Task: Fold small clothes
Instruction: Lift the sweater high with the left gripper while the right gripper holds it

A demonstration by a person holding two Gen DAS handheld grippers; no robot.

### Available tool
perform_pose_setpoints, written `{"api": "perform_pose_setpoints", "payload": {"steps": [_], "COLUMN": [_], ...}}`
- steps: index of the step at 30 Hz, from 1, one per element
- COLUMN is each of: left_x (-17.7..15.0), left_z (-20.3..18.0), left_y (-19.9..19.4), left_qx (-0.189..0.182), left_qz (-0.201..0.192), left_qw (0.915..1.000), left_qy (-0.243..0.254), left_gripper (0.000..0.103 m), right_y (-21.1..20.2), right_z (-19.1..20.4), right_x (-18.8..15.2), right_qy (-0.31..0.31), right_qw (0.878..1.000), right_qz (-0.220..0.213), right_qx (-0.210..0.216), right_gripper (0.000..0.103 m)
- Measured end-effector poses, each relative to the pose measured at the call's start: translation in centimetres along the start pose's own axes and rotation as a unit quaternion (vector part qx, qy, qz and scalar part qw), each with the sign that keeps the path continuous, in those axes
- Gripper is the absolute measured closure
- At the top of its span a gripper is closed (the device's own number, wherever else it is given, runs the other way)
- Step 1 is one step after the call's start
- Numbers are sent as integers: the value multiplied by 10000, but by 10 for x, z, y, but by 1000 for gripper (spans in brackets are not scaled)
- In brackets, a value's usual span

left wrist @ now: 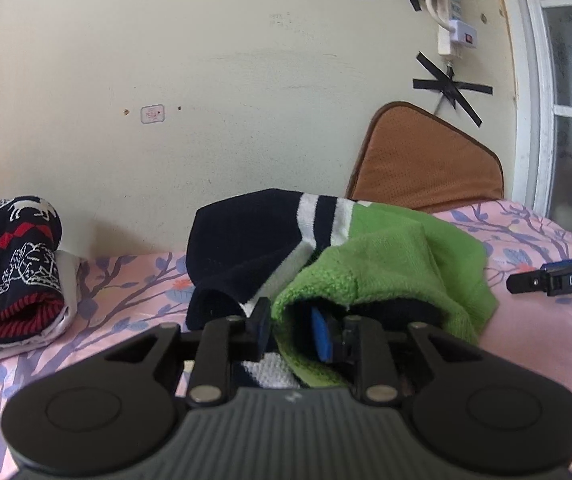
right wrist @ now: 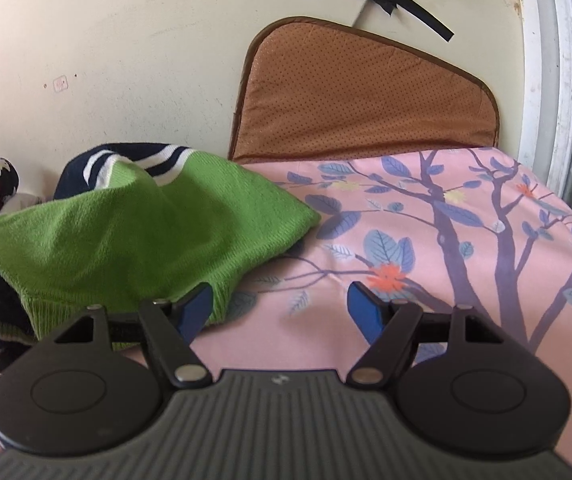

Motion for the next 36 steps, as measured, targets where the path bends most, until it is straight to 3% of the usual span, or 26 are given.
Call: {"api": "perform_pose_setpoints", "payload": {"steps": [5, 9, 14, 21, 26, 33, 36], "left_x": [-3, 2, 15, 60, 85, 91, 94], "left_z": [-12, -1, 5, 11, 44, 79, 81], "left_y": [-2, -2, -12, -52, -80, -79, -81], "left_qx": [171, 238, 254, 94, 212, 425, 449], "left_qz": [-139, -185, -374, -897, -1147, -1021, -1054], "left_qw": [9989, 9994, 9990, 9958, 9921, 9906, 9903], "left_qy": [405, 156, -10, -171, -465, -810, -791], "left_gripper": [88, 95, 96, 96, 96, 96, 96], "right_y": [-1, -3, -3, -6, -14, -19, -15], "right_z": [-10, -15, -20, -16, -4, 18, 31], "right_x": [-4, -3, 2, 15, 20, 16, 12], "right_qy": [116, 135, 86, -147, -535, -1597, -2001], "right_qw": [9999, 9999, 9999, 9996, 9976, 9855, 9786], "right_qz": [37, -13, -90, -249, -434, -547, -483], "right_qx": [-39, -60, -67, -9, 2, -167, -49], "right_gripper": [27, 27, 27, 27, 27, 27, 27]}}
Point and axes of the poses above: each gripper's, at about its wrist camera, not at the fingertips, and y roughly the way its jaws point, z to its left, x to its top, the point moved 10 cm from there along y, roughly the way its jaws point, and after that the axes turned 7 degrees about -y, right-handed, at the moved point
